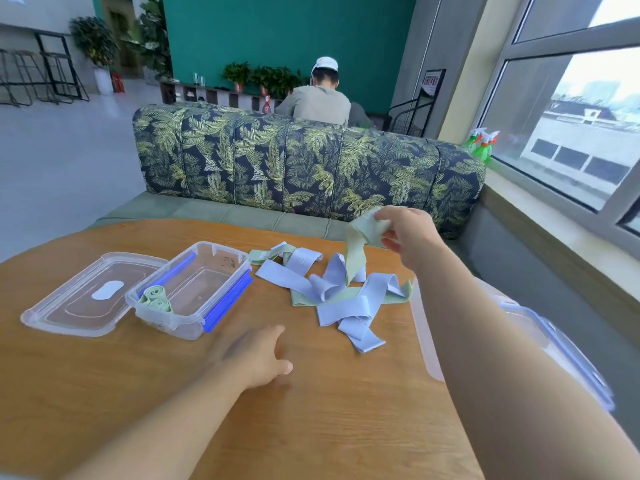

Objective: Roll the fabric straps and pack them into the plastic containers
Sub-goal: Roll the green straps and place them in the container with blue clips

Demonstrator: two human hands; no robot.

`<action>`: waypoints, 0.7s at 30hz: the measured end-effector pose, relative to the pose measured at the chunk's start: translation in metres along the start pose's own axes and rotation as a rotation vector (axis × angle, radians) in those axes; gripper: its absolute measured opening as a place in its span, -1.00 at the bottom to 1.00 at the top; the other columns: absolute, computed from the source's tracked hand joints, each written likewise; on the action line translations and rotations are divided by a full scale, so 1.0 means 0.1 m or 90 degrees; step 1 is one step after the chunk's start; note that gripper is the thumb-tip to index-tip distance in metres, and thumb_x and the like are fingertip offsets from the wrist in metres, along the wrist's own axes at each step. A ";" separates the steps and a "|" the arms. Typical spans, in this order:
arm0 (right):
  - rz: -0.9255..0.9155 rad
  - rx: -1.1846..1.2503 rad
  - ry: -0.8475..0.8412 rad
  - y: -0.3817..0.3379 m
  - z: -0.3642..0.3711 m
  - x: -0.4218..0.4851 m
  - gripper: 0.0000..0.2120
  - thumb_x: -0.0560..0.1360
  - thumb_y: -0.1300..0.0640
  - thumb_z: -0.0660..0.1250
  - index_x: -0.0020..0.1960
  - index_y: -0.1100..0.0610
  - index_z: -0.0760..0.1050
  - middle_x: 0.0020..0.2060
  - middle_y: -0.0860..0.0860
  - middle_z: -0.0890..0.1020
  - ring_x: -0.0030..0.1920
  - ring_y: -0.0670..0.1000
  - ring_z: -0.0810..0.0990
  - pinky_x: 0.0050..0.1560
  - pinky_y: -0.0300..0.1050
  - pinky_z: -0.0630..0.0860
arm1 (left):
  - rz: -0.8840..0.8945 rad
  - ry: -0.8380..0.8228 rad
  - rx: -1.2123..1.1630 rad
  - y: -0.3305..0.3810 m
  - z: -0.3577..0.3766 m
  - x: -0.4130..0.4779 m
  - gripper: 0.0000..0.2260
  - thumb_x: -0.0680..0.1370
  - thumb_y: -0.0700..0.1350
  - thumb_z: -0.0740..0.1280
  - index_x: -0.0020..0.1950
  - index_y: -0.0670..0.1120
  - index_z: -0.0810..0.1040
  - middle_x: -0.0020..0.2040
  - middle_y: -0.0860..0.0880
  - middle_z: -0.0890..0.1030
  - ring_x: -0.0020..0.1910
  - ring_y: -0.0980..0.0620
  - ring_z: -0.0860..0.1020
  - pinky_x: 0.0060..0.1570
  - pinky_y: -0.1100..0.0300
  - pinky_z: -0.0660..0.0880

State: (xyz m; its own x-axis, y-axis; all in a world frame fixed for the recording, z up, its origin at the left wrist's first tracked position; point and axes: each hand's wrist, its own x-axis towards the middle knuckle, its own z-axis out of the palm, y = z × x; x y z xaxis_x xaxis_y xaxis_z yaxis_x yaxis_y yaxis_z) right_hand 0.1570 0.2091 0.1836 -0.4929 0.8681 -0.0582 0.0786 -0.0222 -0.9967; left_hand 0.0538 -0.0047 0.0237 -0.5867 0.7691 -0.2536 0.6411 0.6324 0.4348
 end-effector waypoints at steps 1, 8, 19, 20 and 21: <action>-0.001 0.018 -0.016 -0.02 0.00 -0.09 -0.93 0.45 0.29 0.37 -0.13 0.18 0.50 -0.21 0.14 0.48 -0.21 0.06 0.46 -0.17 -0.12 0.50 | -0.003 0.021 -0.032 0.04 -0.03 -0.06 -0.29 0.47 0.10 0.42 0.54 0.05 0.19 0.44 -0.01 0.37 0.37 0.02 0.38 0.31 0.14 0.35; 0.013 0.125 -0.110 -0.01 0.02 -0.76 -0.94 0.47 0.30 0.37 -0.12 0.16 0.53 -0.15 0.14 0.55 -0.14 0.08 0.49 -0.11 -0.11 0.51 | 0.048 0.087 -0.368 0.36 -0.17 -0.38 -0.27 0.40 -0.03 0.53 0.49 -0.07 0.29 0.46 -0.07 0.37 0.42 0.04 0.36 0.37 0.11 0.34; 0.051 0.270 -0.112 0.07 0.15 -1.29 -0.91 0.54 0.28 0.32 0.02 0.15 0.53 -0.23 0.10 0.66 -0.39 -0.02 0.67 -0.47 -0.32 0.48 | 0.096 0.060 -0.630 0.52 0.00 -0.89 -0.96 0.53 -0.22 0.39 -0.08 -0.15 0.55 -0.19 -0.10 0.64 -0.28 0.05 0.58 -0.27 0.35 0.48; 0.062 0.272 -0.110 0.11 0.19 -1.29 -0.89 0.55 0.29 0.29 0.03 0.15 0.54 -0.19 0.11 0.67 -0.38 -0.02 0.68 -0.47 -0.32 0.49 | 0.078 0.001 -0.686 0.51 0.00 -0.93 -0.94 0.55 -0.20 0.37 -0.03 -0.19 0.56 -0.18 -0.15 0.66 -0.27 0.00 0.62 -0.28 0.27 0.52; 0.073 0.276 -0.110 0.15 0.23 -1.28 -0.86 0.57 0.30 0.25 0.05 0.16 0.55 -0.14 0.12 0.67 -0.35 -0.01 0.68 -0.45 -0.32 0.51 | 0.055 -0.064 -0.729 0.50 -0.01 -0.96 -0.88 0.56 -0.17 0.36 0.03 -0.22 0.56 -0.14 -0.18 0.68 -0.23 -0.05 0.65 -0.25 0.22 0.55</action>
State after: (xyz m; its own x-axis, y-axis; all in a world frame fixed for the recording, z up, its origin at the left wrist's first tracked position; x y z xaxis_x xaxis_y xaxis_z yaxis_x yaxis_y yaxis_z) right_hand 0.2015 0.0863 0.1744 -0.6417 0.7538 -0.1417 -0.2099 -0.3502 -0.9128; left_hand 0.1414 -0.0471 0.0702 -0.4881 0.8420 -0.2297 -0.1770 0.1622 0.9707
